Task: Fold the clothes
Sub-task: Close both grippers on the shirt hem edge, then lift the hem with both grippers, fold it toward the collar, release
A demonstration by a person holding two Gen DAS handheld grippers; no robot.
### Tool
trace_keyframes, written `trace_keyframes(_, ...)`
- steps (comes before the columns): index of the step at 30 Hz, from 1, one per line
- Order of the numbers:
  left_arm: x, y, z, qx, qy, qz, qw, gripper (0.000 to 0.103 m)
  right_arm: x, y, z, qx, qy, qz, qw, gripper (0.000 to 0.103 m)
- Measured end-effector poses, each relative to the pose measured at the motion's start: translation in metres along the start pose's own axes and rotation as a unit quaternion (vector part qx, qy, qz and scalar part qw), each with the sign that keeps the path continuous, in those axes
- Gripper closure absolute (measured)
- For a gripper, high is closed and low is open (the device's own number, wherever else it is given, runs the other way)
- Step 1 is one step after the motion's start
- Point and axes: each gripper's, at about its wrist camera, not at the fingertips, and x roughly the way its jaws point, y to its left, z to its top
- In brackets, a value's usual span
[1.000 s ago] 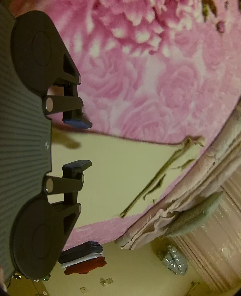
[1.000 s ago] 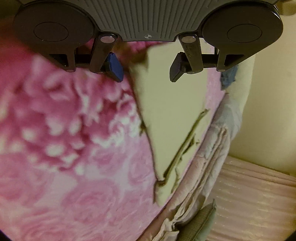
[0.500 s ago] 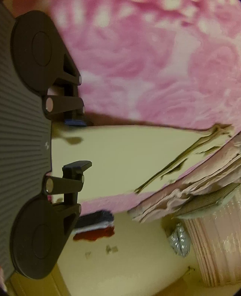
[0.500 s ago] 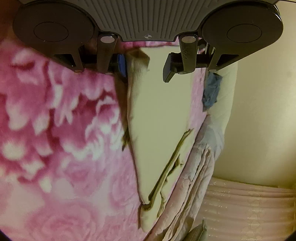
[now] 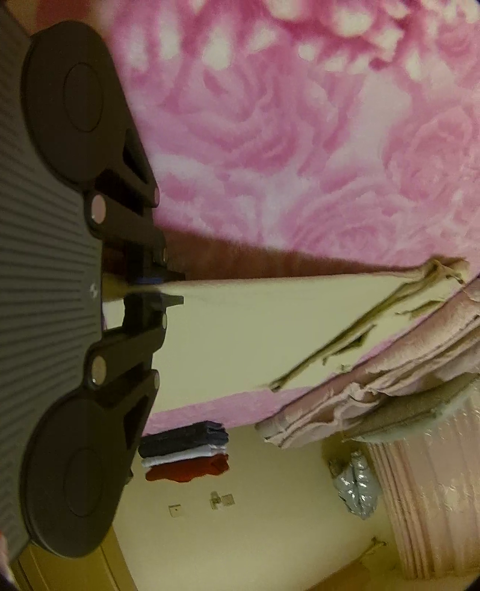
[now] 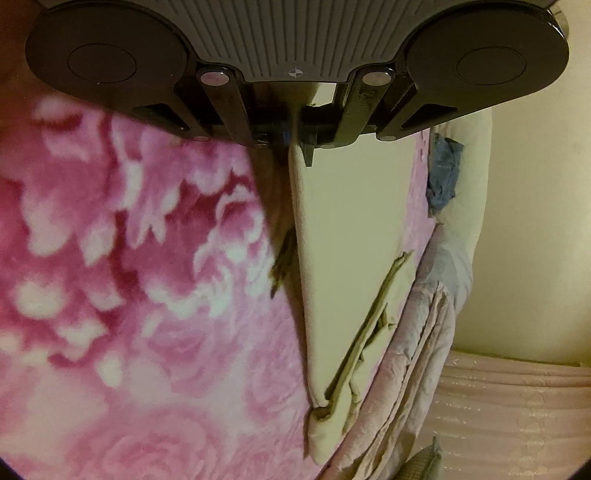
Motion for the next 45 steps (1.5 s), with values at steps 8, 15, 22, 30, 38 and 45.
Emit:
trace_keyframes(8, -0.054, -0.024, -0.049, 0.022, -0.015, -0.006, 0.9996, 0.102, -0.042, 0.009, -0.047, -0.009, -0.019, 0.025, 0.999, 0.101)
trace_keyframes(15, -0.106, -0.014, -0.145, -0.036, -0.044, -0.015, 0.9983, 0.102, -0.083, -0.001, -0.135, 0.018, -0.02, 0.036, 0.999, 0.1)
trace_keyframes(22, -0.138, -0.018, -0.177, -0.06, -0.078, -0.029, 0.9947, 0.102, -0.11, 0.01, -0.173, 0.027, -0.022, 0.056, 0.998, 0.1)
trace_keyframes(30, -0.122, -0.054, -0.084, -0.028, -0.097, -0.095, 0.9904, 0.101, -0.112, 0.064, -0.101, -0.035, -0.056, 0.093, 0.993, 0.1)
trace_keyframes(38, -0.035, -0.057, 0.057, -0.046, -0.099, -0.092, 0.9897, 0.101, -0.029, 0.089, 0.031, -0.005, -0.089, 0.061, 0.994, 0.1)
trace_keyframes(45, 0.039, -0.01, 0.136, -0.105, -0.111, 0.007, 0.9882, 0.086, 0.033, 0.062, 0.107, 0.049, -0.138, 0.004, 0.989, 0.023)
